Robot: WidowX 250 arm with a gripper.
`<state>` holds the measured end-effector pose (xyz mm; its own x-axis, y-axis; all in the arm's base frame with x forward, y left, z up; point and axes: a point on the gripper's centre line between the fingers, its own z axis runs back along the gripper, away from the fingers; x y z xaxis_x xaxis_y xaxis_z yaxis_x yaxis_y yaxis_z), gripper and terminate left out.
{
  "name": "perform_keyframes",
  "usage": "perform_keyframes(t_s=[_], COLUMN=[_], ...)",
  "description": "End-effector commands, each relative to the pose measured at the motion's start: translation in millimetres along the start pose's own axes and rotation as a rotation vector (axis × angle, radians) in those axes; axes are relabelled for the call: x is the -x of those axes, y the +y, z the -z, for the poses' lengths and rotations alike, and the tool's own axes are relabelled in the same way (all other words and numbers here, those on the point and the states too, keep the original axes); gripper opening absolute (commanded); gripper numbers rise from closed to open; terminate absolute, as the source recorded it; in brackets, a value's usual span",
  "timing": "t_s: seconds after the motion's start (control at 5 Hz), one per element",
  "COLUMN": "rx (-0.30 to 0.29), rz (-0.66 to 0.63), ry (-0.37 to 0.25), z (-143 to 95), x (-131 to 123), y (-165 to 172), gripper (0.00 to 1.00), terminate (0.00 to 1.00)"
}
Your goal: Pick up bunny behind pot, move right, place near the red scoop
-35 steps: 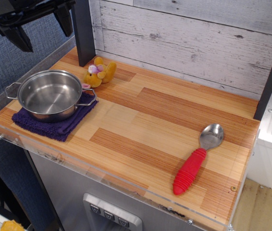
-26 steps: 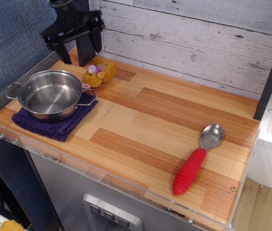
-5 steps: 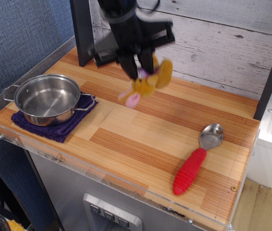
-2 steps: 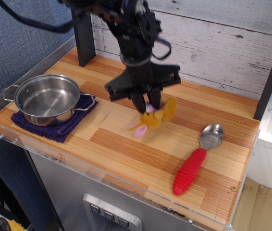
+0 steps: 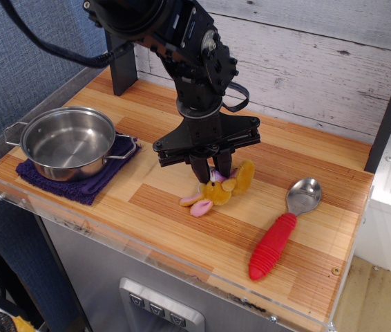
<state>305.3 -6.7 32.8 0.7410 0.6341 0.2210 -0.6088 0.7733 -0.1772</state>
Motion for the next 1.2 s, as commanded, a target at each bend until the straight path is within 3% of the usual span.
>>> perform_keyframes(t_s=[0.0,0.4,1.0], rx=[-0.001,0.003,0.128], rz=[-0.003,-0.048,-0.115], ry=[-0.064,-0.092,-0.183], z=[-23.8,-33.5,-118.6], x=[-4.0,-16.3,-47.7], y=[2.2,5.5,4.6], gripper=[1.0,1.0,1.0], terminate=[0.0,0.0,0.0])
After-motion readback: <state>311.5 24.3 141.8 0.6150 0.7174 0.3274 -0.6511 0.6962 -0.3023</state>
